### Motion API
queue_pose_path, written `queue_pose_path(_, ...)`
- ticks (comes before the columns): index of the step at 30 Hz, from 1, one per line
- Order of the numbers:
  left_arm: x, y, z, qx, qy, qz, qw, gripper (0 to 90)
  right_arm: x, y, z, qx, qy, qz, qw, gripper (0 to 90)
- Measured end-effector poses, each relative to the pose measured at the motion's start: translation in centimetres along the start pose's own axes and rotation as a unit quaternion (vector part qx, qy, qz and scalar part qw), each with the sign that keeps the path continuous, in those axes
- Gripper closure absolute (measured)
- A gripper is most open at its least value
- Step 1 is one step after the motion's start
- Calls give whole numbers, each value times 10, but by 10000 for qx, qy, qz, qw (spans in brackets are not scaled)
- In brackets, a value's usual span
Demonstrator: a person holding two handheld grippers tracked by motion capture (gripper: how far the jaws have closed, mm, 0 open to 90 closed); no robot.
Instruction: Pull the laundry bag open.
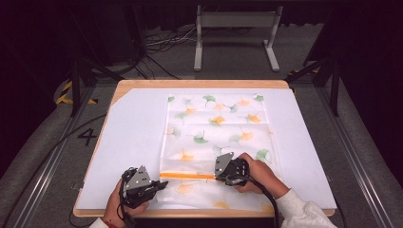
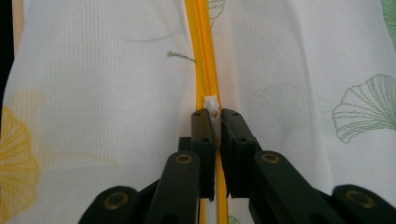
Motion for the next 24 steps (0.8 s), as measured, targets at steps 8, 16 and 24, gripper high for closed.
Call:
queue_pose_path(8, 0, 0, 0, -6, -1, 0, 10000, 884, 1, -1, 1, 18, 17, 4, 10000, 849)
queue_pose_path(16, 0, 0, 0, 2, -1, 8, 10000, 884, 5, -8, 2, -13, 34, 76, 10000, 848)
queue_pose_path(24, -1, 0, 1, 6, -4, 24, 10000, 885, 8, -14, 3, -24, 69, 114, 9999, 848)
Point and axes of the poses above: each handheld gripper's, and its own axes: x roughly backward along the jaws, y roughly out of its top, z roughly to its left, the point moved 1 cm from there along -x, roughly forward along the jaws, and after that the axes turned 13 degrees about x, right-handed, at the moved point
